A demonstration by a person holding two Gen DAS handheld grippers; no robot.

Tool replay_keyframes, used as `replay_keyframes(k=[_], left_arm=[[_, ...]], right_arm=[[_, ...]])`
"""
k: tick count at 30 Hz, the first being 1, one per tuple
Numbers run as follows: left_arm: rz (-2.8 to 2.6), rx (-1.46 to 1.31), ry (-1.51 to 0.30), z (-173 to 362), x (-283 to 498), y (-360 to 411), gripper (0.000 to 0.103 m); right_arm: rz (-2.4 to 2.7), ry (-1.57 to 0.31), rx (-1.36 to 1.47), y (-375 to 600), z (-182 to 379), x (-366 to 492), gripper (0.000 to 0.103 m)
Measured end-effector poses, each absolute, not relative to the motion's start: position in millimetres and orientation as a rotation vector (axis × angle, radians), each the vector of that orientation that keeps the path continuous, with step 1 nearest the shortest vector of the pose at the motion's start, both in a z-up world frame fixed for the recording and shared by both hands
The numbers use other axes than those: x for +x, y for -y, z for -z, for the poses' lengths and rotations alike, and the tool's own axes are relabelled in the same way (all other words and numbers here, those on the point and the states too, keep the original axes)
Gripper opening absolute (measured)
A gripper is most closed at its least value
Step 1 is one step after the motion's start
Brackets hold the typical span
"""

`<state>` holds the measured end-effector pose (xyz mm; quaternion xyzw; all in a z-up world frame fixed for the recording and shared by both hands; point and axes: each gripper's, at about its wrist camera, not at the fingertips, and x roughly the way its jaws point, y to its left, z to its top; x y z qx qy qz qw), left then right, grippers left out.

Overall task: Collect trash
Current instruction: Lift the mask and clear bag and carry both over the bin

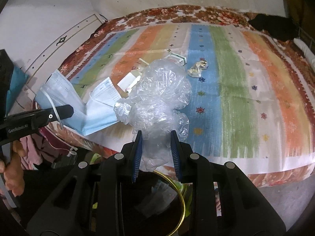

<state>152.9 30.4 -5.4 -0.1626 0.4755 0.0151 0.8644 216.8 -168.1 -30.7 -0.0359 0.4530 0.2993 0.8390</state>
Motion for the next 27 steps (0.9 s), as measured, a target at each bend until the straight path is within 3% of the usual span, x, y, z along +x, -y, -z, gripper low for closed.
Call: replay_keyframes(k=[27], left_arm=[[0.078, -0.318, -0.932, 15, 71, -5, 0.004]], right_arm=[[-0.691, -0.926, -0.031, 208, 38, 132, 0.026]])
